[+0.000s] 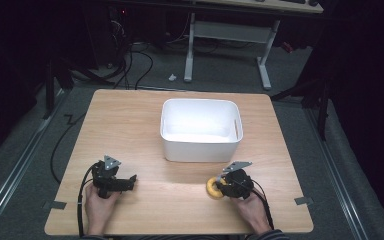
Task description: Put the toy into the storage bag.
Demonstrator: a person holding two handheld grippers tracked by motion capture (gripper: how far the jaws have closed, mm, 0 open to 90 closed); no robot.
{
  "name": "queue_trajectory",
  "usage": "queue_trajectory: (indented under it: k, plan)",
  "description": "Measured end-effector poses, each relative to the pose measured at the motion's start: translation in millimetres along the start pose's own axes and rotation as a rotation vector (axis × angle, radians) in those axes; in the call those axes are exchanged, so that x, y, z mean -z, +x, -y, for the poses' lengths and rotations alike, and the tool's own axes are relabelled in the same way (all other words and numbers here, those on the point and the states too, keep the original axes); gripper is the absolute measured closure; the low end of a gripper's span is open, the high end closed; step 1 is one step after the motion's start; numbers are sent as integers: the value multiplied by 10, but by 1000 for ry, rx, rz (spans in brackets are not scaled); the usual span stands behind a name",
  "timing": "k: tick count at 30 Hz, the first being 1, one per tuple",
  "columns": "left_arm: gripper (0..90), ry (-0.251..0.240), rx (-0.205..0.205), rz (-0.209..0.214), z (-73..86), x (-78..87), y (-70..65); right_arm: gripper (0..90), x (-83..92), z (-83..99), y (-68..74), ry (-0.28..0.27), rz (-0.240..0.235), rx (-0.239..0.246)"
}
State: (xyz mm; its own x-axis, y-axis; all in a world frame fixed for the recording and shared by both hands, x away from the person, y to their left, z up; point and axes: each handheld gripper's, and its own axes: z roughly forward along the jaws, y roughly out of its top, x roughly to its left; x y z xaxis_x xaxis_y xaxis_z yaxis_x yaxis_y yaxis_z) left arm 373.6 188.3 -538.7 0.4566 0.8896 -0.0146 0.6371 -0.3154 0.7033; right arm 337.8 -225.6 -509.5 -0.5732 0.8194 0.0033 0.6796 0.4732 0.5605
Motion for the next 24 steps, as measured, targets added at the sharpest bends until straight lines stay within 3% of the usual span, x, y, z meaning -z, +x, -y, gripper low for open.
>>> queue_trajectory:
  k: [18, 24]
  plan:
    - [6, -1, 0, 0, 0, 0, -1, 671, 172, 91, -21, -70, 2, 18]
    - [6, -1, 0, 0, 0, 1, -1, 675, 282, 138, -91, -98, 16, -4]
